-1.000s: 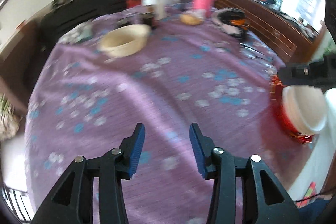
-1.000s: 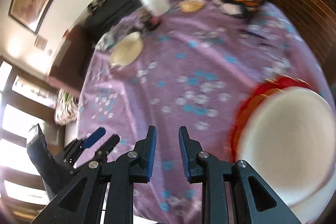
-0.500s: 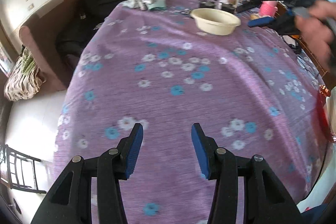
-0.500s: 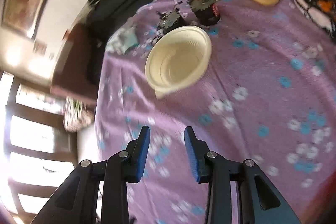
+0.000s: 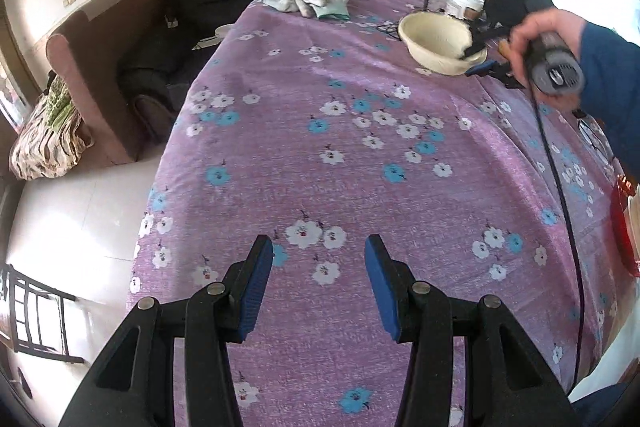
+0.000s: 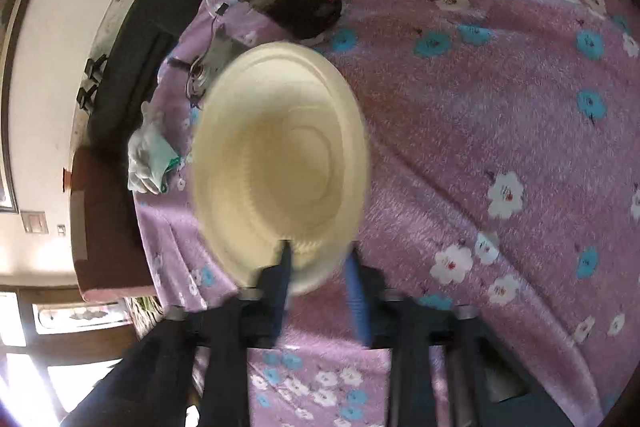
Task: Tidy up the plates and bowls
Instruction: 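Move the right gripper to the rim of the beige plastic bowl, then close the right gripper on the beige bowl's rim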
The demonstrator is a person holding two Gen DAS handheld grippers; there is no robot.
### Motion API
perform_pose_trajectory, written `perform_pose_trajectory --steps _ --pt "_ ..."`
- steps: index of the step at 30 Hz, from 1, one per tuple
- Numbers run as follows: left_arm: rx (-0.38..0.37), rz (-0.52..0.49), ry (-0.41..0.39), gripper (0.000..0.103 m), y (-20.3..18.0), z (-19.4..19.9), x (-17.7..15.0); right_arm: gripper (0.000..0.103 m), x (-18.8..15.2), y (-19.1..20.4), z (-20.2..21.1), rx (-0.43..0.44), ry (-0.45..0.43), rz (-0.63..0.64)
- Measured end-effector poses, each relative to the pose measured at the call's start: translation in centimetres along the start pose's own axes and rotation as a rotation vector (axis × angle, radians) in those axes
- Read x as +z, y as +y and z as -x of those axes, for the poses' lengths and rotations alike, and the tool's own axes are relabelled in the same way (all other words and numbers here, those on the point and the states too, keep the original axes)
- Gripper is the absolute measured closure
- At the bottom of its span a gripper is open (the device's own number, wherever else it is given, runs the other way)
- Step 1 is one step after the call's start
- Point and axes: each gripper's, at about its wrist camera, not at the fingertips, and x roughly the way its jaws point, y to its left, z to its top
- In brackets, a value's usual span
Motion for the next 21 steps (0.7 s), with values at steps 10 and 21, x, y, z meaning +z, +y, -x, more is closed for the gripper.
perform_pose_trajectory --steps 10,21 --pt "-0.024 0.011 -0.034 0.056 0.3 0.2 1.5 0.094 -3.0 -3.0 6.8 0.037 0.123 0.295" --pt "-0.133 -0.03 -0.032 0.052 -3.0 1.1 1.7 0.091 -15.3 -8.5 9.0 -0.025 0.462 0.688"
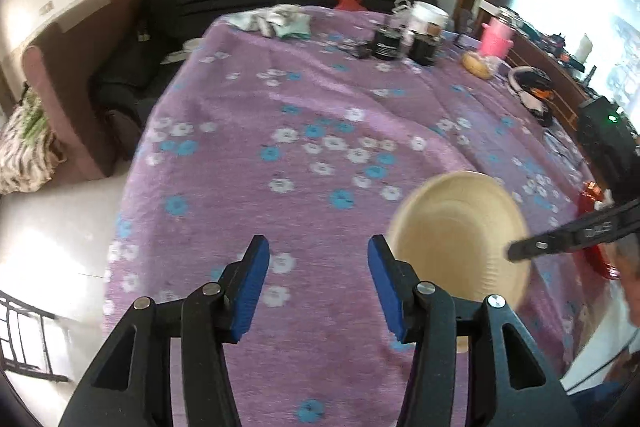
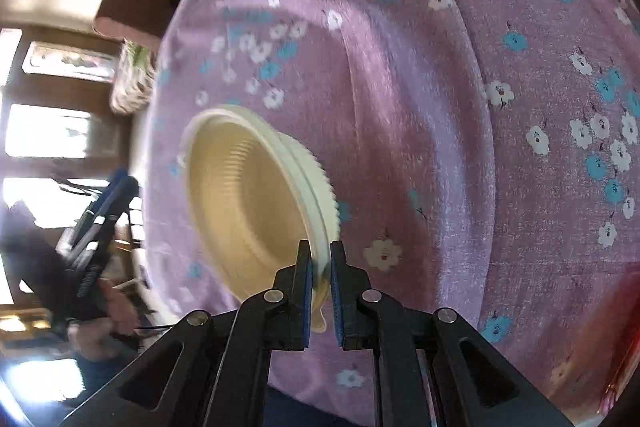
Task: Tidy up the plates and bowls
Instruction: 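Close the right gripper on the beige bowl's rim, then lift the beige bowl with the right gripper and carry it toward the stack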
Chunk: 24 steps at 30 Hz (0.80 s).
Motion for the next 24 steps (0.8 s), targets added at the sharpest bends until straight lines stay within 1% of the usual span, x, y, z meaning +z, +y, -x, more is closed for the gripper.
perform_pose_trajectory --steps 1,2,3,4,6,8,10,11,13,15,17,19,20,21,22,23,24 --pt "-0.011 0.004 0.003 0.052 -0.4 -0.1 0.0 0.091 -0.2 0.1 0.0 -0.011 -0.024 0.016" --pt "-0.031 0.008 0.012 0.05 -0.9 -0.3 0.1 0.091 -0.2 0.4 0.4 -0.034 -0.077 0.05" --pt "-0.042 0.006 0.018 0.048 -1.3 -0.4 0.2 0.09 -0.2 0.7 1.0 -0.084 -0.122 0.069" --pt "-0.046 0.0 0.019 0.047 -1.7 -0.4 0.3 0.089 -0.5 0.7 1.7 -0.111 -0.157 0.076" --pt "-0.045 -0.018 0.016 0.039 -2.4 -0.6 0.6 0.087 -1.2 0.6 3.5 -0.107 -0.22 0.073" --pt "-0.052 -0.015 0.035 0.038 -2.7 -1.2 1.0 0.086 -2.4 0.0 5.3 -0.123 -0.263 0.069" --pt "-0.074 -0.005 0.049 0.038 -2.6 -1.8 1.3 0.086 -3.1 -0.5 5.9 -0.091 -0.268 0.048" --pt "-0.071 0.0 0.057 0.038 -2.6 -2.2 1.4 0.086 -4.0 -0.7 6.1 -0.069 -0.267 0.034" --pt "-0.059 -0.012 0.094 0.038 -2.7 -3.4 1.5 0.085 -4.6 -0.7 5.6 -0.057 -0.259 0.031" --pt "-0.07 -0.018 0.104 0.038 -2.9 -3.9 1.5 0.082 -4.9 -1.0 4.5 -0.047 -0.245 0.007" --pt "-0.079 -0.031 0.119 0.043 -3.2 -4.2 1.4 0.082 -5.1 -1.1 4.0 -0.029 -0.252 -0.008" --pt "-0.085 -0.055 0.133 0.046 -3.7 -4.8 1.3 0.082 -5.0 -1.1 3.7 -0.037 -0.258 -0.011" --pt "-0.087 -0.063 0.138 0.05 -3.9 -5.1 1.2 0.082 -4.8 -0.9 3.4 -0.034 -0.256 -0.011" --pt "-0.083 -0.067 0.147 0.055 -4.0 -5.7 1.3 0.081 -4.5 -0.6 3.1 -0.033 -0.255 -0.001" --pt "-0.082 -0.07 0.158 0.059 -4.0 -6.1 1.3 0.078 -4.2 -0.4 2.8 -0.044 -0.255 0.008" --pt "-0.088 -0.078 0.165 0.067 -4.2 -6.4 1.3 0.076 -3.8 -0.3 2.3 -0.067 -0.252 0.006" --pt "-0.088 -0.096 0.169 0.074 -4.5 -6.7 1.2 0.076 -3.6 -0.3 1.9 -0.072 -0.247 -0.001"
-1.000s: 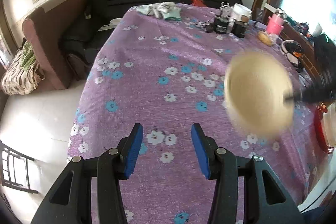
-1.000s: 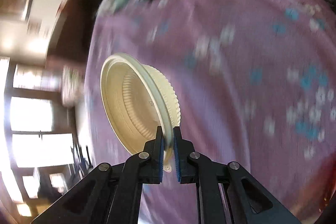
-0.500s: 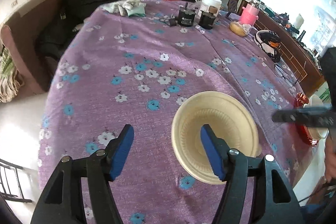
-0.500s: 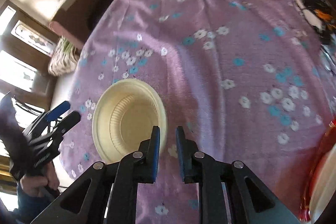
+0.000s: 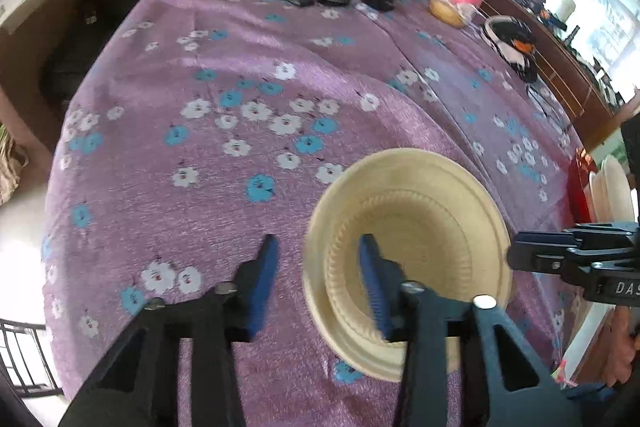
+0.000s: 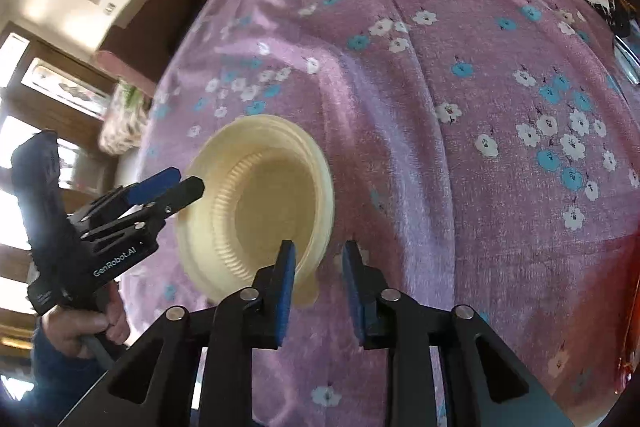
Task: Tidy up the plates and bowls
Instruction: 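Lift the beige bowl with the right gripper and carry it toward the stack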
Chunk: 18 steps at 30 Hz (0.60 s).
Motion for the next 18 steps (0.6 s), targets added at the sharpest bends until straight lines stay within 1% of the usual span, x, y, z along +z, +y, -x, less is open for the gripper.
perform_pose_trajectory --steps 2,3,4,5,8,13,18 --pt "0.014 -0.02 0.018 0.086 -0.4 -0.6 -0.2 0.077 0.0 0.2 -0.9 0.005 0.009 0.006" --pt "0.019 -0.03 0.018 0.086 -0.6 -0.6 -0.3 0.078 -0.1 0.3 -1.2 -0.003 0.014 0.008" --pt "0.024 -0.039 0.012 0.086 -0.8 -0.4 -0.4 0.084 -0.2 0.4 -1.4 -0.008 0.018 0.007" --pt "0.021 -0.046 0.008 0.086 -1.0 -0.1 -0.5 0.086 -0.3 0.4 -1.4 -0.018 0.014 0.009" --pt "0.014 -0.061 0.007 0.086 -1.7 0.5 -0.5 0.089 -0.4 -0.3 -0.7 -0.013 -0.003 -0.02" --pt "0.012 -0.13 -0.028 0.086 -4.8 1.9 0.0 0.089 -1.3 -1.3 2.0 -0.017 -0.044 -0.051" --pt "-0.03 -0.211 -0.047 0.086 -9.1 2.3 1.0 0.089 -2.7 -3.6 5.9 -0.033 -0.123 -0.107"
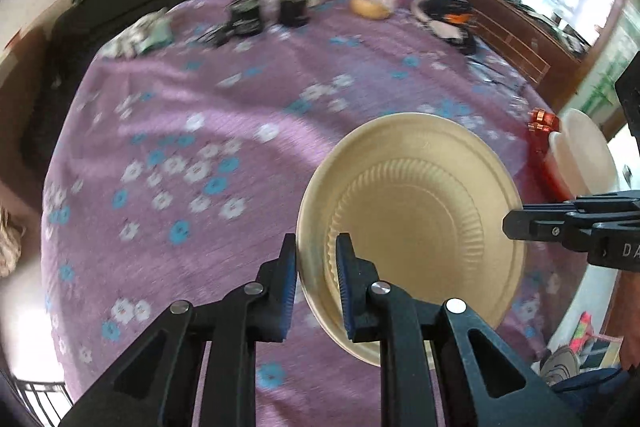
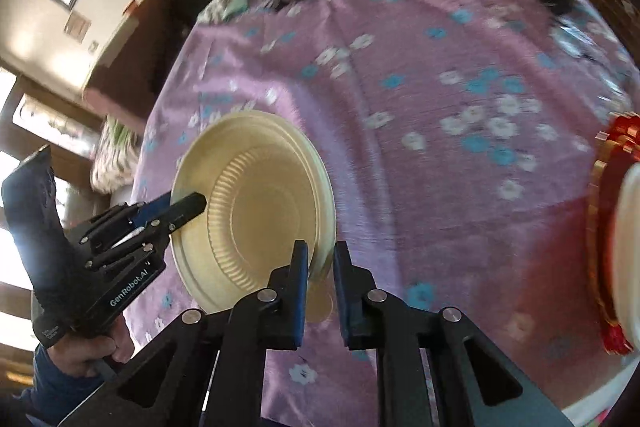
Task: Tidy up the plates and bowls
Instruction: 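Lift the beige bowl with the right gripper and carry it toward the stack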
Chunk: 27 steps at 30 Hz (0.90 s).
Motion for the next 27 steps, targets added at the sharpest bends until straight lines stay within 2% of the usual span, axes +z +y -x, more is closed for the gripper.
perform_pose_trajectory --steps 14,20,27 --pt "-0.116 -0.177 -0.042 0.082 -12.9 -0.3 4.8 0.089 -2.8 -9.0 10.9 -0.077 -0.173 -0.135" --pt "-0.145 -0.219 -0.066 0.082 -16.8 0.5 6.3 0.089 -3.6 -11.7 15.3 -0.093 -0.245 -0.165" --pt "-0.177 -0.277 -0.084 0.082 -21.1 1.0 8.1 0.089 -4.9 -14.1 18.5 -0.123 -0.293 -0.192"
